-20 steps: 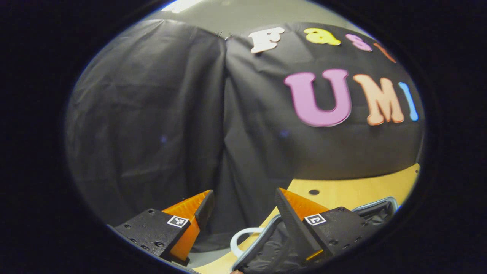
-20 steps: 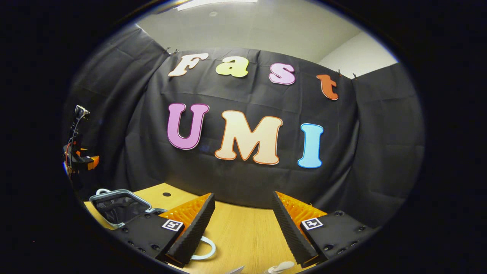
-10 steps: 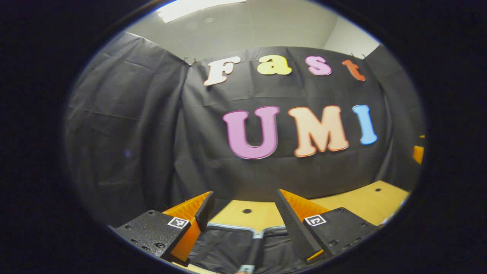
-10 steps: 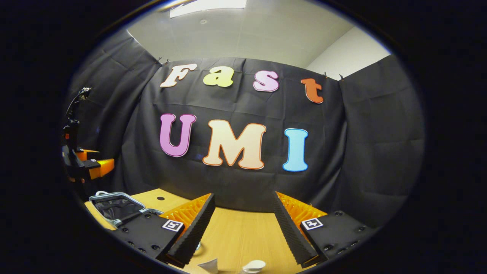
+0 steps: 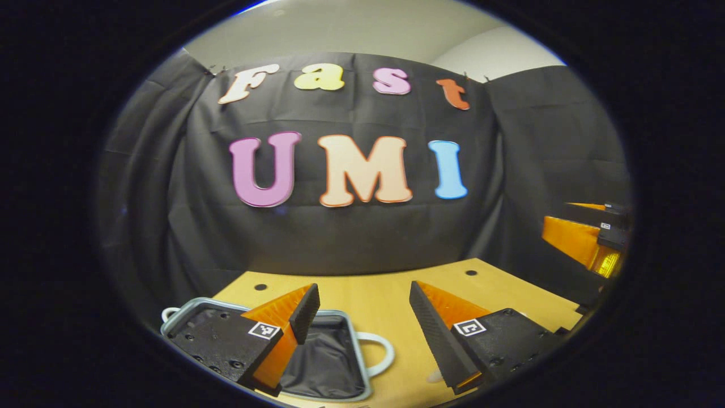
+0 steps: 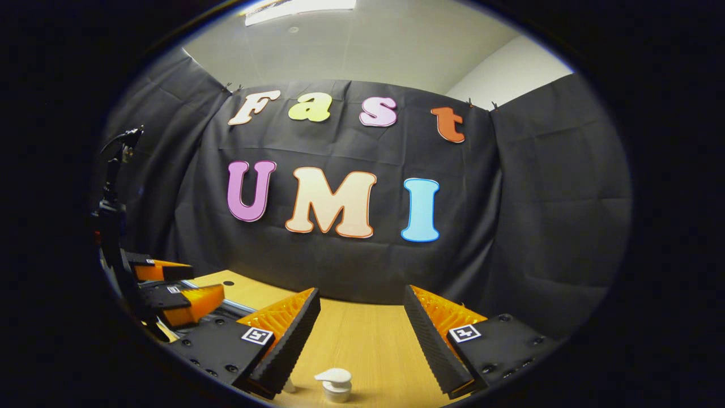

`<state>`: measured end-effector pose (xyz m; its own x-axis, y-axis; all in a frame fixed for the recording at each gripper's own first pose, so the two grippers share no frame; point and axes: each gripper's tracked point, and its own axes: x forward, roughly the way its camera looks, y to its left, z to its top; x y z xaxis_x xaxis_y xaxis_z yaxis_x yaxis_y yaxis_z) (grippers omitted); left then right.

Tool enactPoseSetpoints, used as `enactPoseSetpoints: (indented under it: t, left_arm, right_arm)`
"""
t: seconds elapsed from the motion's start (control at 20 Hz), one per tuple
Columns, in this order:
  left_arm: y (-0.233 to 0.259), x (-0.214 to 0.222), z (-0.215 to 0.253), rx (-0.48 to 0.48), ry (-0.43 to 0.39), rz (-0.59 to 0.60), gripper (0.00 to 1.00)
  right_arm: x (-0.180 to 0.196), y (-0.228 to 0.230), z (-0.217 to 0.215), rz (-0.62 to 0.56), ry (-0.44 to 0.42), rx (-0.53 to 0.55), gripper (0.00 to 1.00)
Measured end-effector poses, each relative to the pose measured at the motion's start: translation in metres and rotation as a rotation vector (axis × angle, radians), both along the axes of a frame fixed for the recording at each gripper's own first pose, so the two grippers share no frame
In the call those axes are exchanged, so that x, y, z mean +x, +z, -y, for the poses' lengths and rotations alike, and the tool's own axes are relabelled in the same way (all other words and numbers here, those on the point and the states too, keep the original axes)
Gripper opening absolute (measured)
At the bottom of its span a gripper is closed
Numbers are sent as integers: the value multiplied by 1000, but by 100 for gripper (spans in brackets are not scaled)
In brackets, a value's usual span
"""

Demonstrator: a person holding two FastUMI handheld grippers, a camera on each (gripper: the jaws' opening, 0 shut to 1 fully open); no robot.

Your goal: First open the suitcase, pack the skin care products into it, and then close the suitcase.

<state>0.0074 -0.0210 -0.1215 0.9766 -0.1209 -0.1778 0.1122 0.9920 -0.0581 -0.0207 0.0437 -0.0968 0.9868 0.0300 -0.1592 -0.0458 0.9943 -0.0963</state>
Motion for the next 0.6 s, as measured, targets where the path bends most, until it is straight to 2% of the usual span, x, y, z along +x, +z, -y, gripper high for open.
enactPoseSetpoints:
  t: [0.25, 0.3, 0.35, 0.6]
  left_arm:
    - [-49, -17, 69, -22, -113, -97, 94]
    - [-63, -21, 78, -24, -129, -125, 100]
    - [-76, -25, 86, -26, -141, -151, 94]
    - [-138, -40, 111, -35, -184, -273, 92]
  right_arm:
    - [-14, -10, 21, -28, -3, -15, 96]
    - [-17, -12, 25, -34, -3, -19, 96]
    - [-19, -14, 27, -38, -1, -24, 96]
    - [-31, -29, 35, -66, 6, -47, 96]
